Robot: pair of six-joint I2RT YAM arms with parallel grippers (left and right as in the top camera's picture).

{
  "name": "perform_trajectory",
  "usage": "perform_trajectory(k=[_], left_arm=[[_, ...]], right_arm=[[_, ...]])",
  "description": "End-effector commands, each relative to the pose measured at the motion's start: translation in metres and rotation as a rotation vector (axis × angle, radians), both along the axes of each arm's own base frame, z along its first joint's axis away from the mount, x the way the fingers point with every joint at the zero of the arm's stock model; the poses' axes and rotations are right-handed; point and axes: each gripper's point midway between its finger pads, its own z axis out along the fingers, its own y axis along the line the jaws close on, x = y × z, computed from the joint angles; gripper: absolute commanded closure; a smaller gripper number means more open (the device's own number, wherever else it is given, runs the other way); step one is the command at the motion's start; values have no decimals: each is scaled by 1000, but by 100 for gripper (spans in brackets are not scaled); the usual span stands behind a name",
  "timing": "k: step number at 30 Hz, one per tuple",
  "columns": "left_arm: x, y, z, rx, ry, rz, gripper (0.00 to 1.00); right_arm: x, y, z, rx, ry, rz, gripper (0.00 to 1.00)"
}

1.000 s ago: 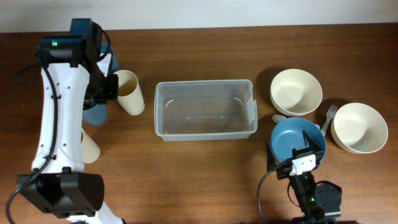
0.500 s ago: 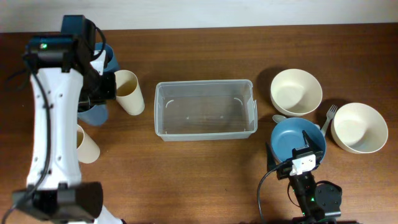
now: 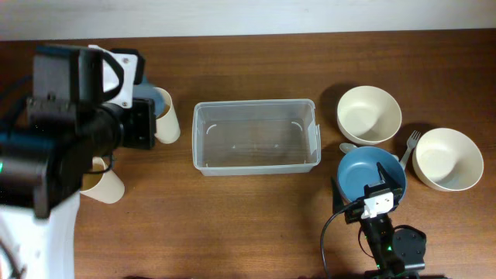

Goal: Pack container
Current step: 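Lift the blue cup and carry it right toward the container, then lower the blue cup into the container's left end and release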

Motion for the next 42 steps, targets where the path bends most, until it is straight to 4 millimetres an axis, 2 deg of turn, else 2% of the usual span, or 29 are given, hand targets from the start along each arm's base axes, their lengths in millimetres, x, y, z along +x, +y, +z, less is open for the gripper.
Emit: perform_trajectory(k=[1, 3, 5, 8, 12, 17, 20, 26, 31, 35, 42], left_arm=[[0, -32, 23, -27, -107, -116, 99], [7, -51, 26, -30, -140, -174, 98], [17, -71, 20, -21, -140, -232, 98], [37, -101, -6, -5, -78, -285, 99], [66, -129, -60, 51, 56, -313, 98], [97, -137, -126, 134, 201, -282, 98], [105, -142, -154, 155, 262, -281, 99], [113, -144, -195, 187, 363, -272, 99], [111, -141, -212, 203, 423, -254, 99], [109, -129, -215, 241, 443, -212, 99], [99, -124, -217, 253, 487, -201, 98]], right_arm=[[0, 0, -2, 3, 3, -4, 1], [0, 0, -2, 3, 3, -4, 1], [0, 0, -2, 3, 3, -4, 1], [0, 0, -2, 3, 3, -4, 1], [0, 0, -2, 3, 3, -4, 1], [0, 0, -2, 3, 3, -4, 1], [0, 0, -2, 3, 3, -4, 1], [0, 0, -2, 3, 3, -4, 1], [0, 0, -2, 3, 3, -4, 1], [0, 0, -2, 3, 3, -4, 1], [0, 0, -2, 3, 3, -4, 1]])
